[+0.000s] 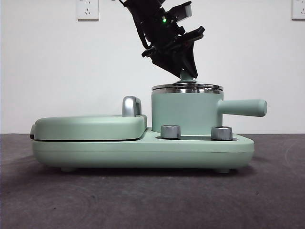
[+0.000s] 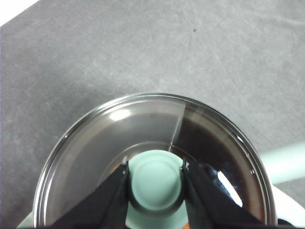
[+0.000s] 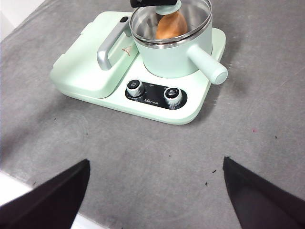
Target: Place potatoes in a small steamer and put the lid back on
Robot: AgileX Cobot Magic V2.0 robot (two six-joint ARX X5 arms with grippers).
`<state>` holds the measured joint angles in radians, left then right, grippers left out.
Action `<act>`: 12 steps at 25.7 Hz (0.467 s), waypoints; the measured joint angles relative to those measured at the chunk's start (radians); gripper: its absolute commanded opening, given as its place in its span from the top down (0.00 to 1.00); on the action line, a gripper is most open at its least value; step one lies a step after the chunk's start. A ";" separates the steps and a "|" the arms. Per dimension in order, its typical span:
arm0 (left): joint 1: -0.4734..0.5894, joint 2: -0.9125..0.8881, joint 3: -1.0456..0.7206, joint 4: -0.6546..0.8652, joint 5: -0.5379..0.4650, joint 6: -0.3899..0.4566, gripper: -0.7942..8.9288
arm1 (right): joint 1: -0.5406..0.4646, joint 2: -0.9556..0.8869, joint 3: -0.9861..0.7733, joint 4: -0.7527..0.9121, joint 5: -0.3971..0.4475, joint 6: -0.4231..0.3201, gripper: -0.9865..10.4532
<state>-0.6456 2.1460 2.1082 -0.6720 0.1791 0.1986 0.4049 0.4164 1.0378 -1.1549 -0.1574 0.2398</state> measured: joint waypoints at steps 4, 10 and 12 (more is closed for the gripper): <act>0.000 0.000 0.000 -0.012 0.001 0.027 0.89 | 0.000 0.000 0.000 0.000 0.001 0.001 0.53; 0.002 0.000 0.005 -0.029 0.003 0.047 0.89 | 0.000 0.000 0.000 0.002 0.001 0.004 0.53; 0.002 0.000 0.006 -0.031 0.003 0.048 0.88 | 0.000 0.000 0.000 0.021 0.001 0.004 0.53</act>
<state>-0.6437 2.1460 2.1139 -0.7032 0.1822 0.2462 0.4049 0.4164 1.0378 -1.1343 -0.1562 0.2436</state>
